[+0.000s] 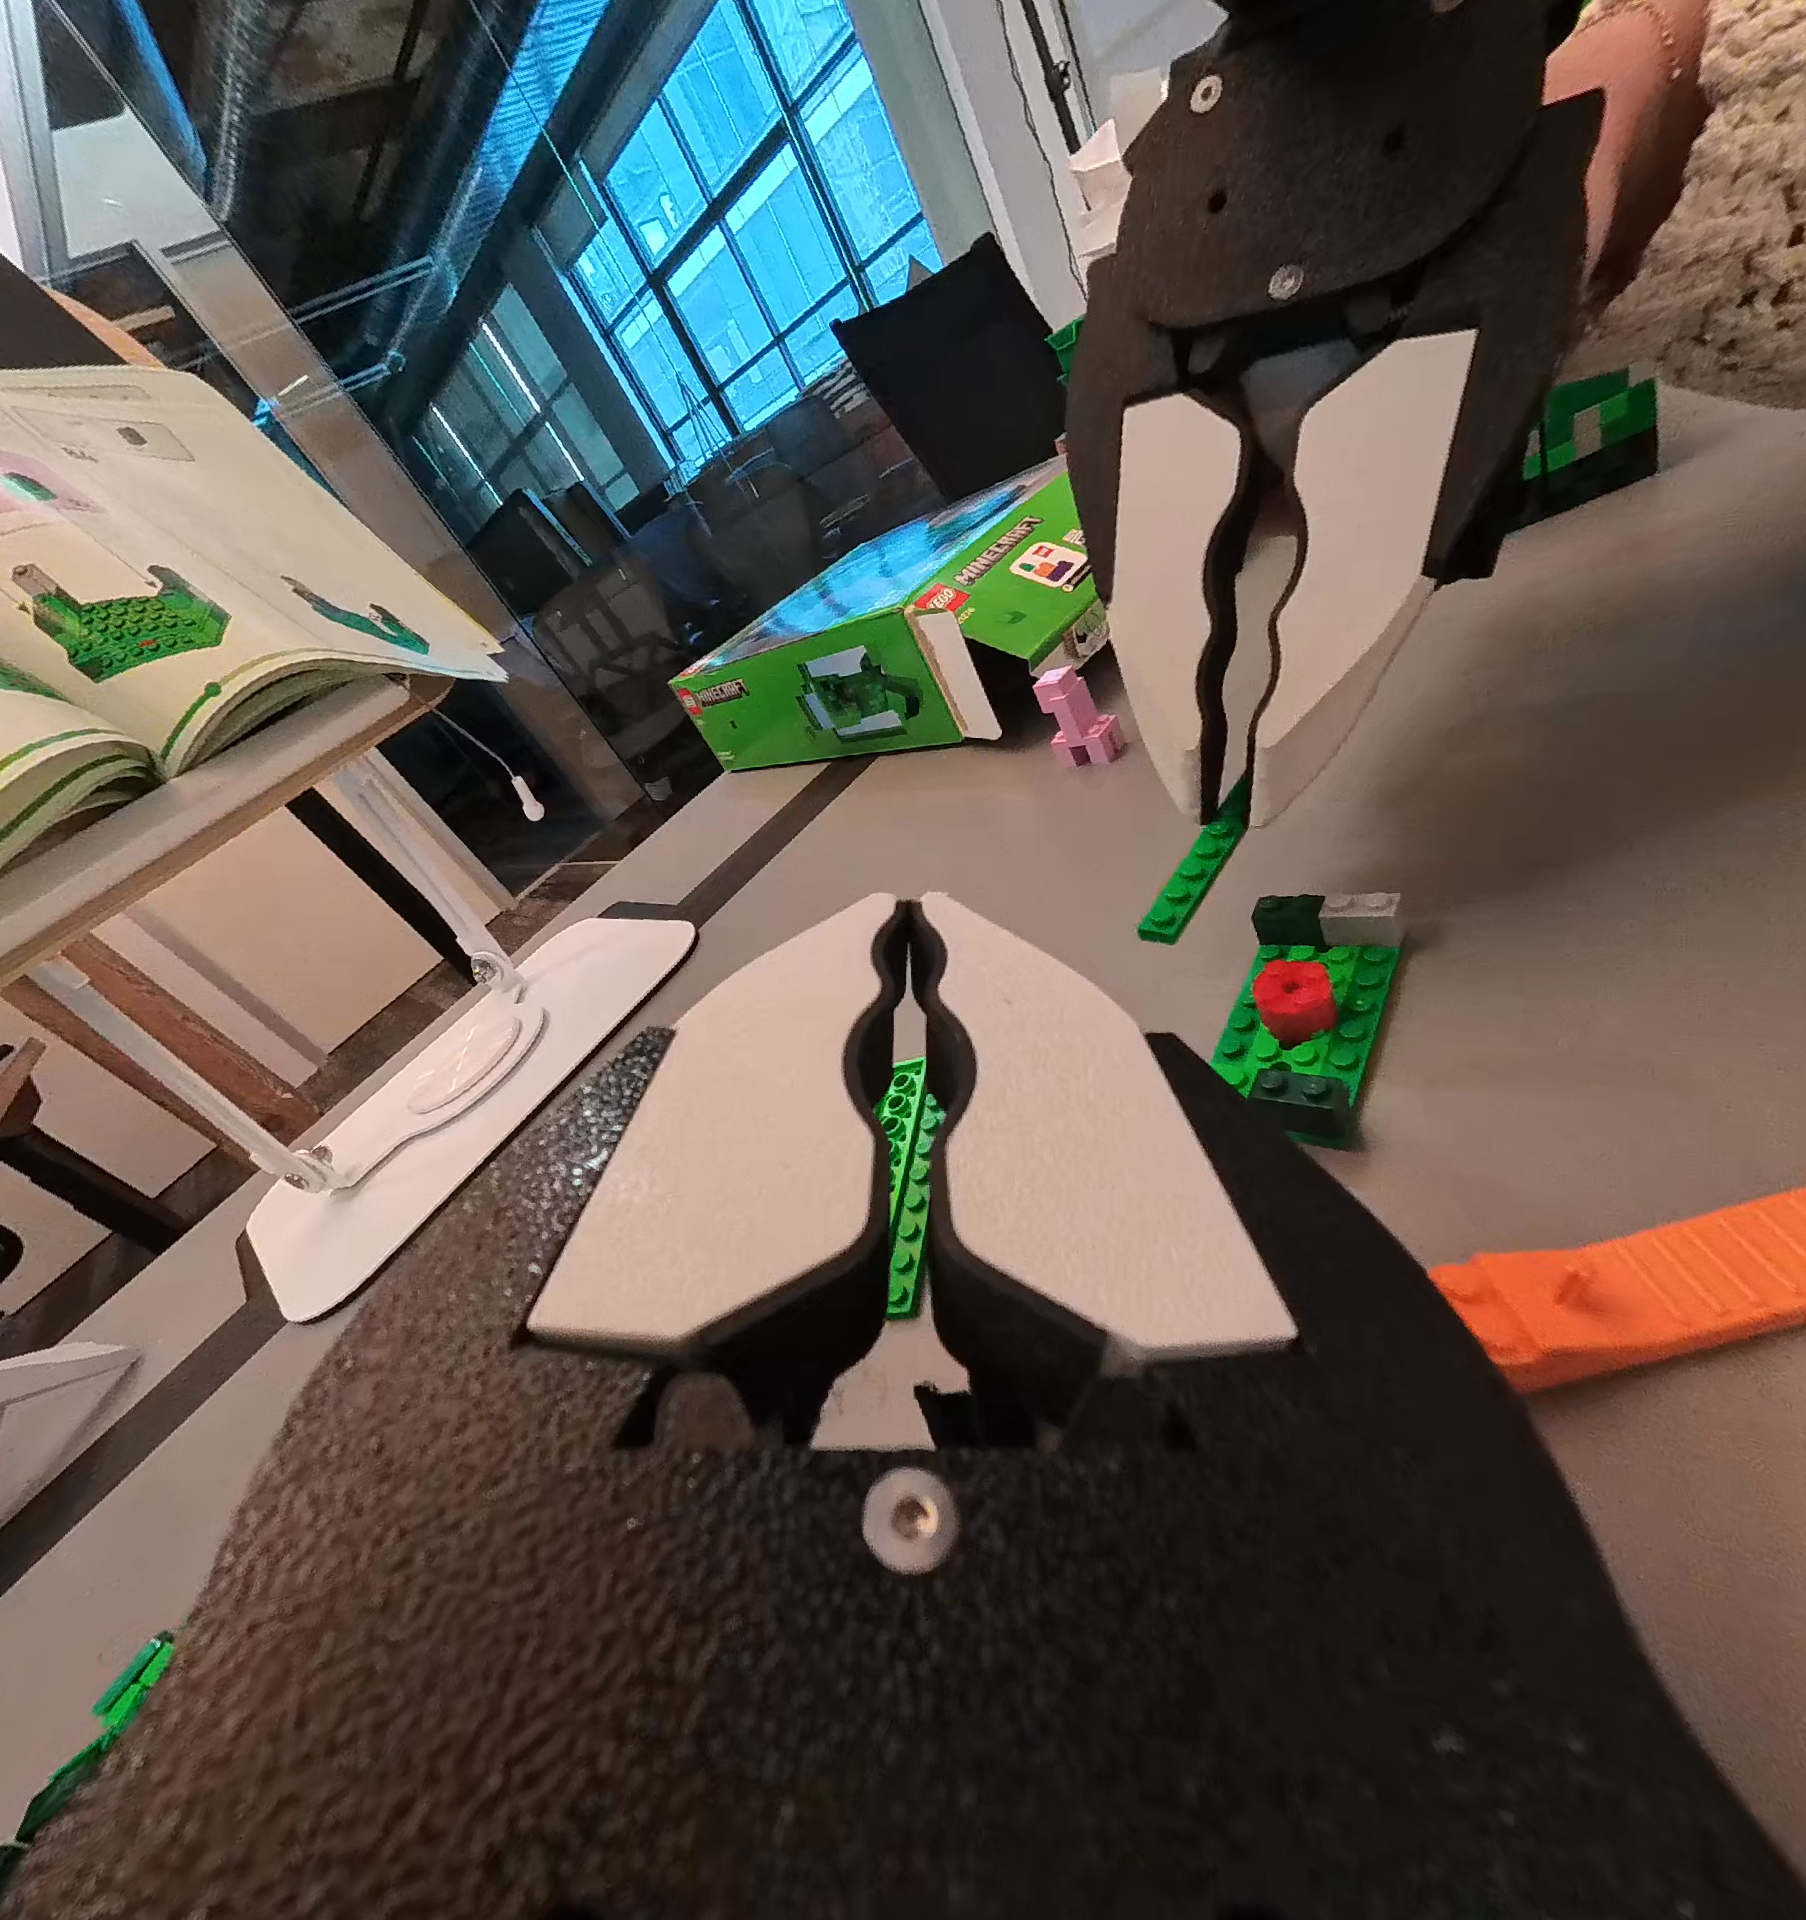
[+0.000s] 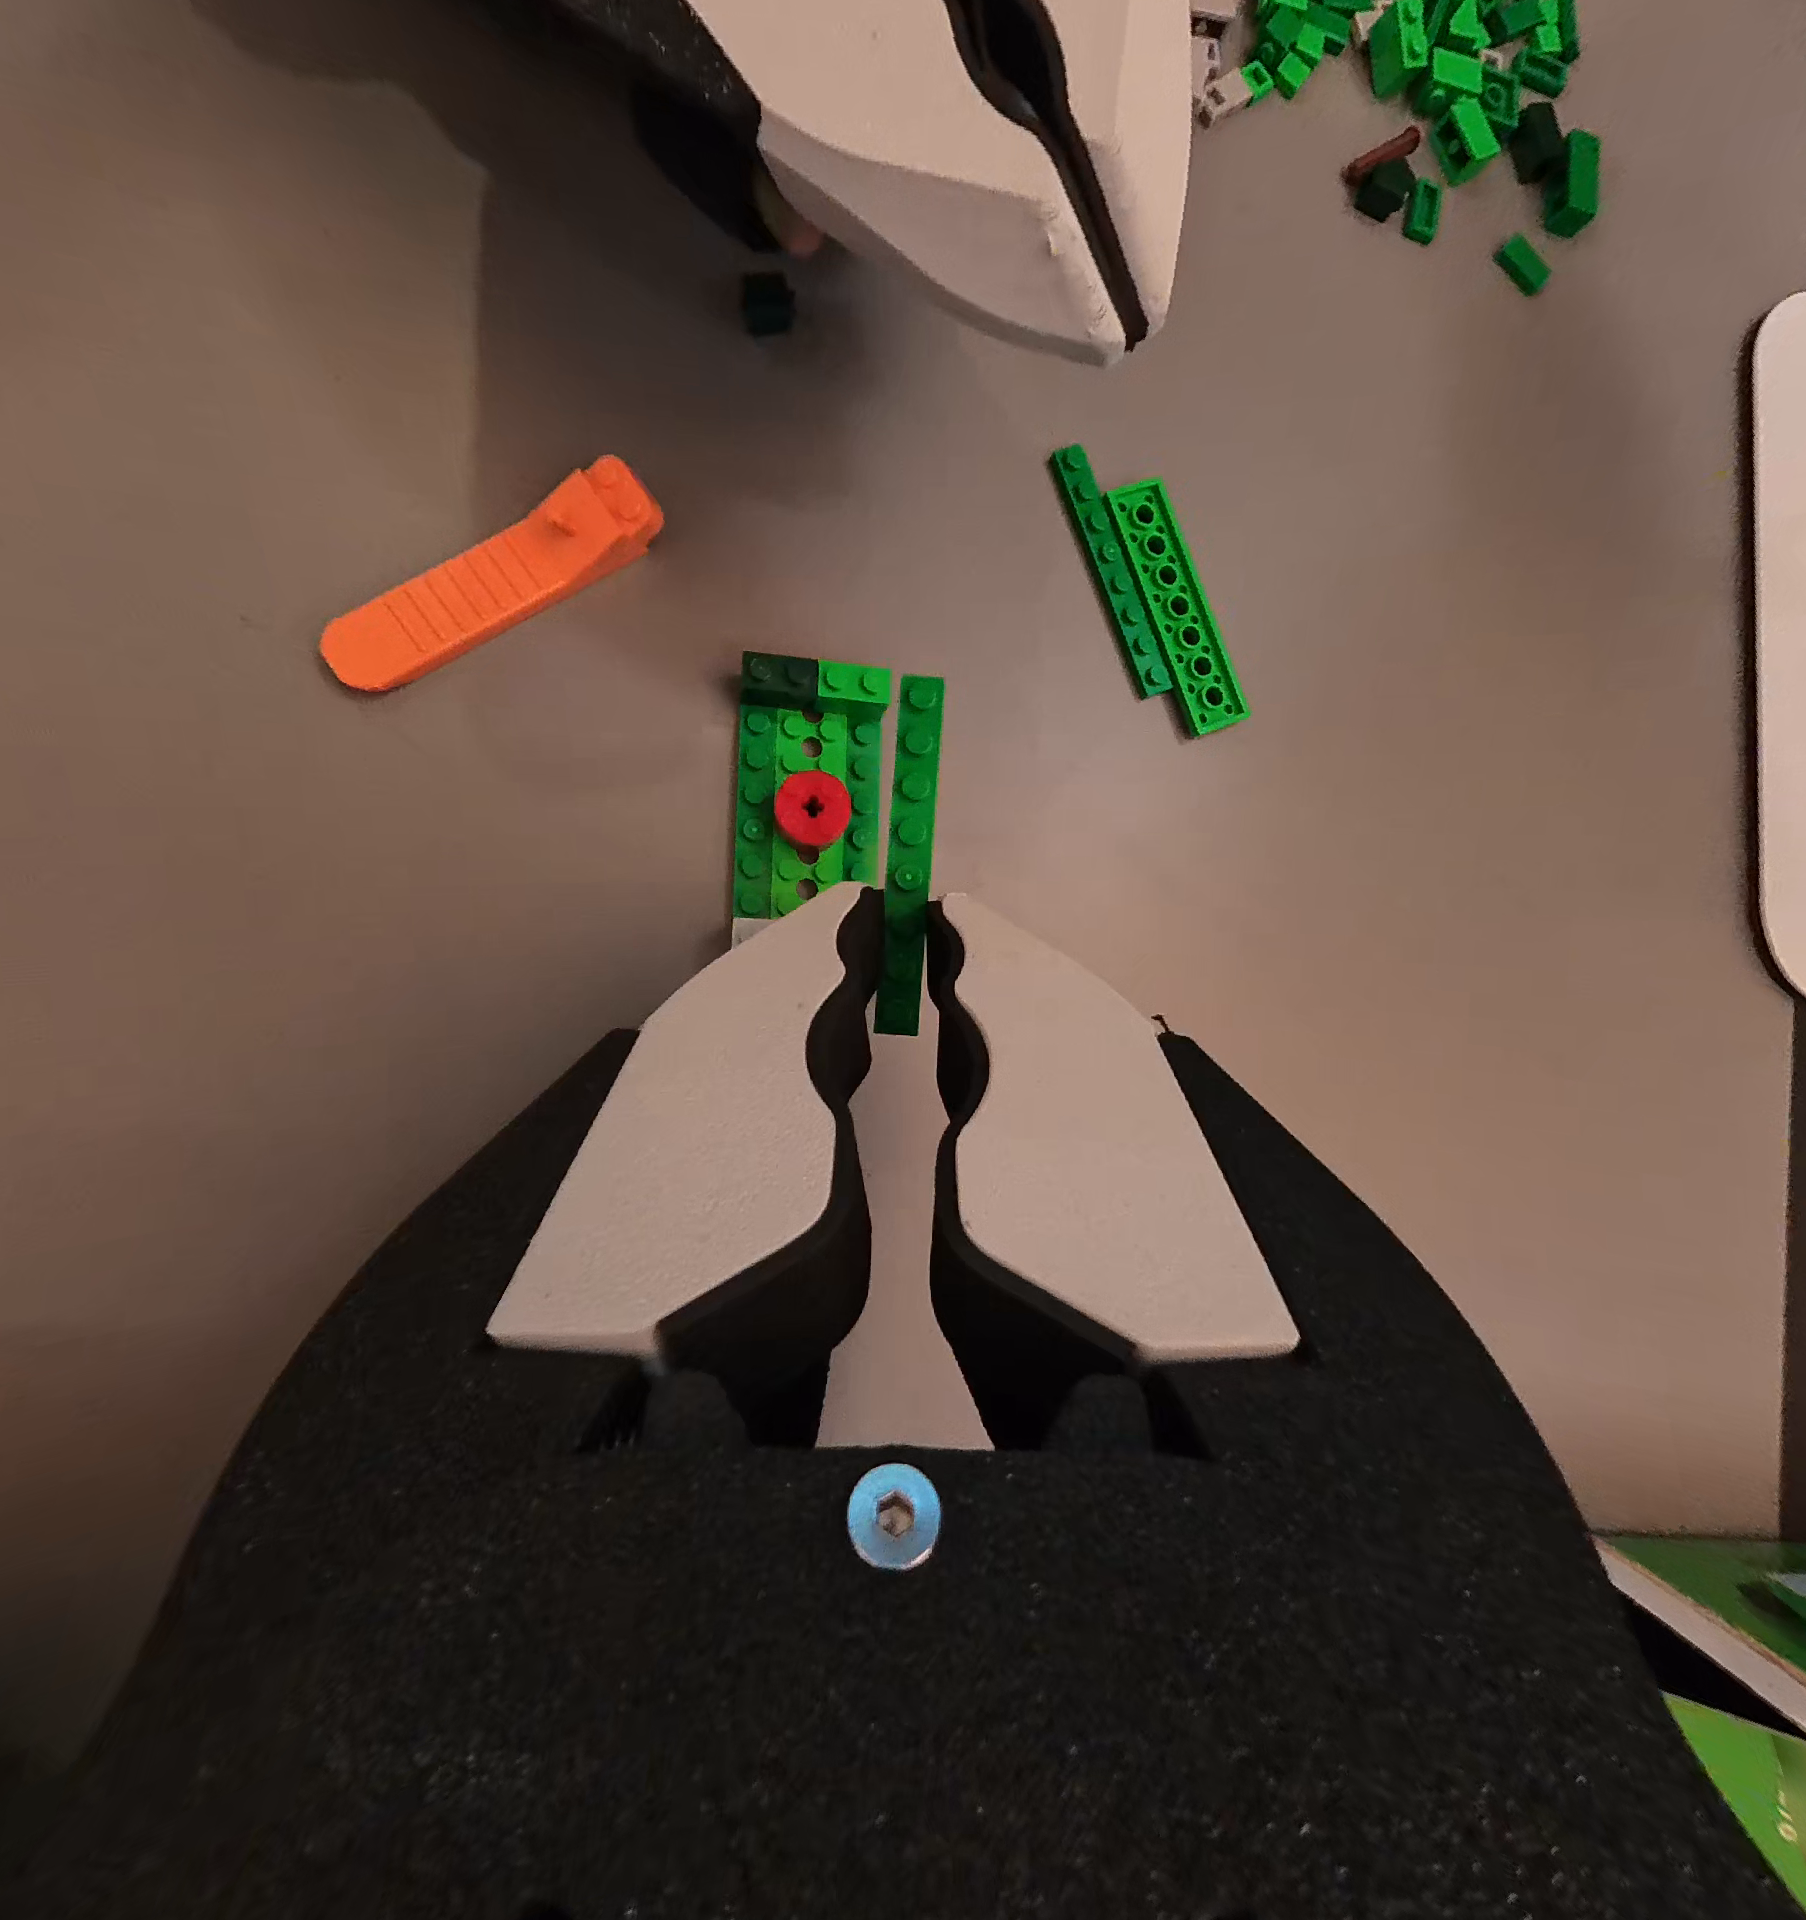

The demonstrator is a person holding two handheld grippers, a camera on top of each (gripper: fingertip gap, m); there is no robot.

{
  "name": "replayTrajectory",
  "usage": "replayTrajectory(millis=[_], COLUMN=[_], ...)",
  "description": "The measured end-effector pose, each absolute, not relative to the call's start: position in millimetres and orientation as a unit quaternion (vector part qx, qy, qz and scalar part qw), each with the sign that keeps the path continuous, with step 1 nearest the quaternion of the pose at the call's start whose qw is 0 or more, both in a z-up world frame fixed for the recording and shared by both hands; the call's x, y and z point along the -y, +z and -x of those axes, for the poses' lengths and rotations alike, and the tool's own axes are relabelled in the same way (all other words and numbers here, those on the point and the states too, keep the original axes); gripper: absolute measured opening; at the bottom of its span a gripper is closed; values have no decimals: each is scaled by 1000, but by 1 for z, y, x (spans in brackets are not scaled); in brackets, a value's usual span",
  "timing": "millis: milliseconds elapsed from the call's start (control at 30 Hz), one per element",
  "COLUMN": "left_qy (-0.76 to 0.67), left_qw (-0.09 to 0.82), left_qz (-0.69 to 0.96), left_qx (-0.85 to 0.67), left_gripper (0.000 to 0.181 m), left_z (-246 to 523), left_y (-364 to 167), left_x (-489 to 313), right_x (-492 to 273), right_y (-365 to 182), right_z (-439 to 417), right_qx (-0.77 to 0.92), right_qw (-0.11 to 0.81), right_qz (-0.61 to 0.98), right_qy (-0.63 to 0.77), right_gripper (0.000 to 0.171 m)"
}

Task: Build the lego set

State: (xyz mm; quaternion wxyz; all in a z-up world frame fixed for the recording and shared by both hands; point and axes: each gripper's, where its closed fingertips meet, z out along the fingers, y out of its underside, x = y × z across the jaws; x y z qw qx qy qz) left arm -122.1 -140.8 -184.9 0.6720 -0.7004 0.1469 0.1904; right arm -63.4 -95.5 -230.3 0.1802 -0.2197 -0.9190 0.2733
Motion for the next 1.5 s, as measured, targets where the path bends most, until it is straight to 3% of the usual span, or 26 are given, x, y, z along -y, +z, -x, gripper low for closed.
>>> replayTrajectory(millis=[1500], left_qy=[190], left_qw=[663], left_qz=[704], left_qx=[-168], left_gripper=[0], left_z=[116], left_y=[-188], left_x=[139], right_x=[102], right_y=[-242], right_z=[64], right_qx=[923], right_qw=[157], right_qz=[224], right_qy=[272], right_gripper=[7])
